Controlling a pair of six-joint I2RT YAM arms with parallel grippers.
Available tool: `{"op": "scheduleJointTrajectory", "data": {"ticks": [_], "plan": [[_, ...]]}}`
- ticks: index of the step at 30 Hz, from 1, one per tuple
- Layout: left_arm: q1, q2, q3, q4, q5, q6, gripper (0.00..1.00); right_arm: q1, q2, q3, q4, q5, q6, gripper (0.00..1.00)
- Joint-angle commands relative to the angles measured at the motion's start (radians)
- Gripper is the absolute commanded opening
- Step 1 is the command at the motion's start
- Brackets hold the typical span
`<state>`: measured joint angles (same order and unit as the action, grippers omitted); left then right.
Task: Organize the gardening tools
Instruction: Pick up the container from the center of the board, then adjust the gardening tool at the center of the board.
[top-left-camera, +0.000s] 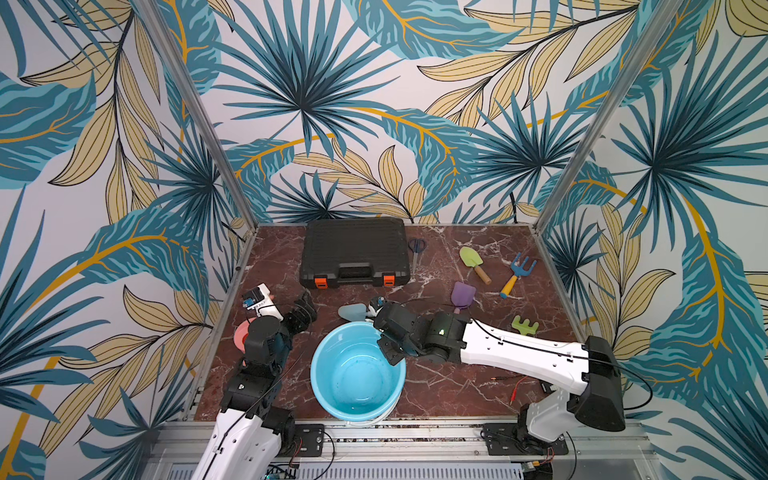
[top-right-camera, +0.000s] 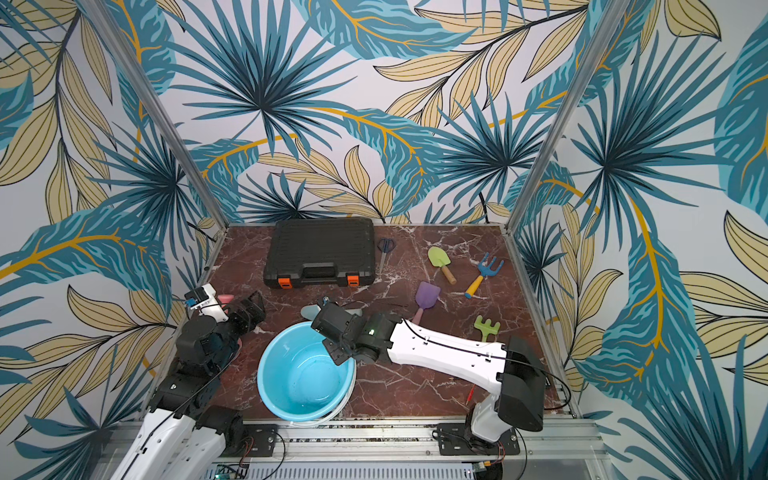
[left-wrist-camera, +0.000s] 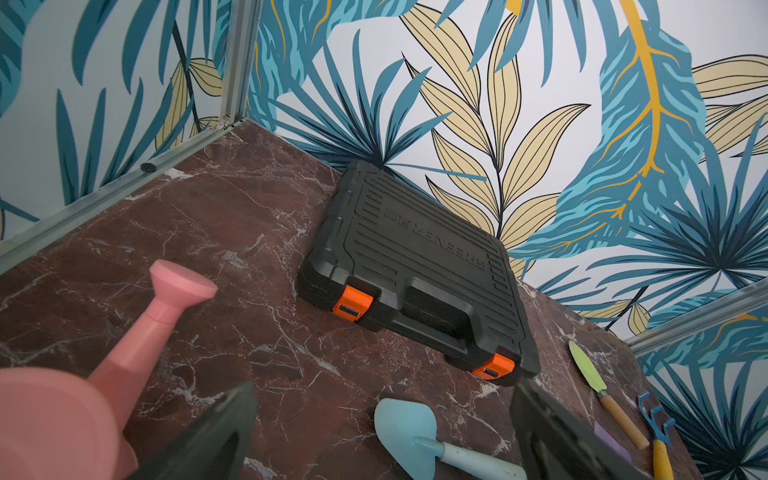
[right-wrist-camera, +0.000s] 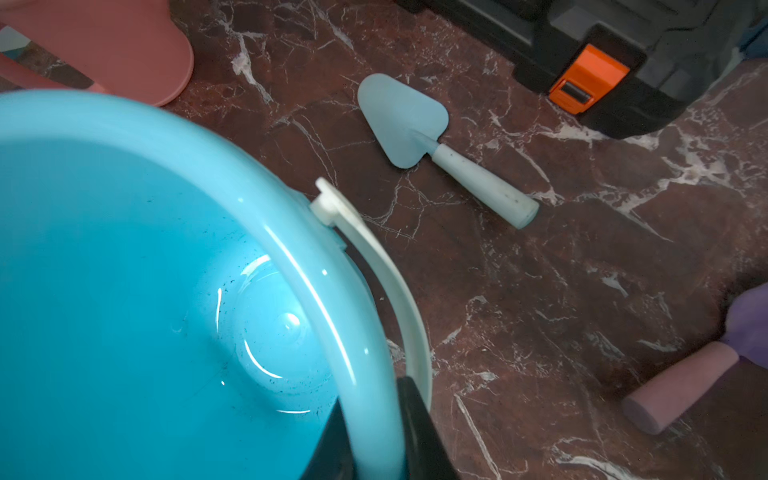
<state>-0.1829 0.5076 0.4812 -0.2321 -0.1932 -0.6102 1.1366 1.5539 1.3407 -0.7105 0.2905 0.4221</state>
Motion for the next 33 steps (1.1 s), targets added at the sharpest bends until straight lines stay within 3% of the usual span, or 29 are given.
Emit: {"op": "scheduleJointTrajectory", "data": {"ticks": [1,6,12,17,26,33], "plan": [[-0.004,-0.015,-0.005,0.004,0.015,0.004,1.00,-0.004,-0.062,0.015,-0.095,0.109,-0.039,0.04],[-0.005,-0.017,-0.007,0.006,0.019,0.001,1.00,-0.072,-0.175,0.006,-0.143,0.186,-0.063,0.02],[-0.006,-0.018,-0.009,0.010,0.024,0.000,1.00,-0.280,-0.271,0.008,-0.092,0.181,-0.093,0.02],[-0.009,-0.015,-0.014,0.018,0.033,0.000,1.00,-0.477,-0.251,0.019,0.040,0.221,-0.129,0.02],[-0.016,-0.012,-0.018,0.020,0.043,0.006,1.00,-0.780,0.038,0.192,0.189,0.104,-0.096,0.00],[-0.018,-0.012,-0.016,0.015,0.042,0.010,1.00,-0.881,0.372,0.525,0.028,-0.042,-0.023,0.00]]}}
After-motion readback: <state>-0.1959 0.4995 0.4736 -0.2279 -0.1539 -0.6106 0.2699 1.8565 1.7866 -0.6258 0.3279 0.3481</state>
